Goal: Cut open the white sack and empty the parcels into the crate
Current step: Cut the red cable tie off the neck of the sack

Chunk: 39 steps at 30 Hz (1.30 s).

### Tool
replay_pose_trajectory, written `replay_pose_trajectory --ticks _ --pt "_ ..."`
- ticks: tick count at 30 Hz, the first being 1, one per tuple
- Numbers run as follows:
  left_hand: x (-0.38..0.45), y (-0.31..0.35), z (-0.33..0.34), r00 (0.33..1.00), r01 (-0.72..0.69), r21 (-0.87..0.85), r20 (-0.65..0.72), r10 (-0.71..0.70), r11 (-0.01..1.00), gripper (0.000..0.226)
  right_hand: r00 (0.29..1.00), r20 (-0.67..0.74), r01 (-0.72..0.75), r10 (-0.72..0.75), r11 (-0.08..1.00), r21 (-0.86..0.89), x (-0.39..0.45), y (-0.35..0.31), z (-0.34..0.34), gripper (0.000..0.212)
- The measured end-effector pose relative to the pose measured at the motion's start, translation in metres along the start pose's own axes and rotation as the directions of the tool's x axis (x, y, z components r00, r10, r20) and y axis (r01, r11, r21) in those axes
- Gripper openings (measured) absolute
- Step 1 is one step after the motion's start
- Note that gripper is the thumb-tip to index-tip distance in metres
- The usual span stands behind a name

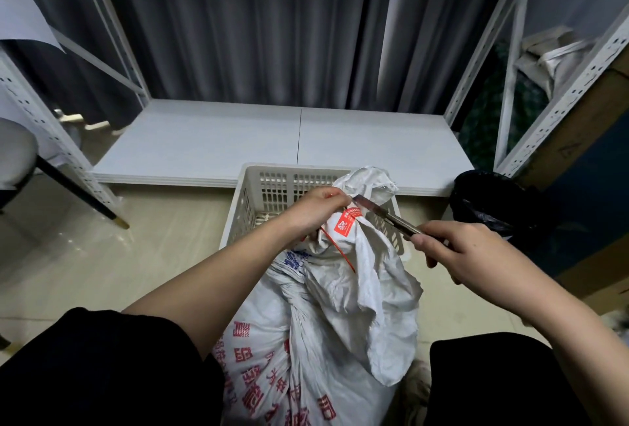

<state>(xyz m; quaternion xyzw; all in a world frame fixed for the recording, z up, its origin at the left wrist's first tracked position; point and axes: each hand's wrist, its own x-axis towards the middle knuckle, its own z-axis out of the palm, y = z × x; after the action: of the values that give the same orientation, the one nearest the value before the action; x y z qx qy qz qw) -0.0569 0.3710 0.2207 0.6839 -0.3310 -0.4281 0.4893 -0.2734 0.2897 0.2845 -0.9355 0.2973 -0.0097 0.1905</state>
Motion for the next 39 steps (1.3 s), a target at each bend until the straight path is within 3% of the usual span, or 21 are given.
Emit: replay_pose_trajectory --ticks 3,15,20,25,30,34,39 --pt "0.0 -0.001 0.0 1.0 0.005 -0.003 -0.001 -0.005 1.0 0.022 1.0 -0.011 0.001 -0.002 0.994 -0.109 0.001 -0.007 0.001 0.027" --pt "0.0 -0.001 0.001 0.998 -0.02 0.055 -0.052 0.023 0.998 0.023 1.0 0.018 0.011 -0.007 0.974 -0.228 0.009 -0.03 -0.001 0.032" --pt "0.003 -0.002 0.003 0.995 -0.072 0.082 -0.058 0.077 0.994 0.025 0.996 -0.039 0.055 -0.08 0.896 -0.441 0.009 -0.04 0.0 0.036" --pt "0.004 -0.002 0.003 0.996 -0.063 0.064 -0.059 0.067 0.996 0.023 0.993 -0.014 0.096 -0.12 0.85 -0.519 0.014 -0.042 0.013 0.035" --pt "0.003 0.0 -0.003 0.997 -0.03 0.027 -0.071 0.031 0.999 0.023 0.995 -0.022 0.072 -0.094 0.87 -0.487 0.008 -0.032 0.016 0.037" --pt "0.003 -0.002 -0.006 0.996 -0.062 0.093 -0.064 0.068 0.994 0.023 0.998 -0.019 0.048 -0.064 0.886 -0.461 0.006 -0.03 0.018 0.036" --pt "0.003 -0.009 -0.008 0.961 -0.187 0.308 -0.138 0.239 0.933 0.034 0.996 0.029 -0.08 0.087 0.978 -0.193 0.007 -0.02 0.013 0.024"
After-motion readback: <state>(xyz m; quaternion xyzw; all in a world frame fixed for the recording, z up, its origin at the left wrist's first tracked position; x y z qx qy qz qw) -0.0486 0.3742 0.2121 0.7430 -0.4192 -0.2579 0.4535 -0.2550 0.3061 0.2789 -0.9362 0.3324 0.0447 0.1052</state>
